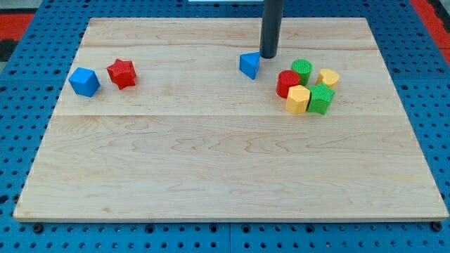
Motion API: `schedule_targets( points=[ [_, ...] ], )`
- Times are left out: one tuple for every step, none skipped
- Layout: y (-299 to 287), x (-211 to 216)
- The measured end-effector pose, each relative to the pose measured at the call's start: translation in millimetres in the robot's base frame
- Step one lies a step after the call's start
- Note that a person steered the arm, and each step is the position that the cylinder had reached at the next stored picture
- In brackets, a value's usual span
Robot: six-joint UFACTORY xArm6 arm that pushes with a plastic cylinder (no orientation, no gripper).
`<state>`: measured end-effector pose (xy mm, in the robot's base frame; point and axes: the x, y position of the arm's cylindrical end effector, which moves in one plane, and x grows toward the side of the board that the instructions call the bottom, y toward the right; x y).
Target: Move the triangle close to the red circle
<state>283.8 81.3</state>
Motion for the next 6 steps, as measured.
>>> schedule_targets(
  points=[
    [-28, -25],
    [-76, -1],
    [-44, 24],
    [-23, 34],
    [-20, 36],
    [-74, 30]
  ],
)
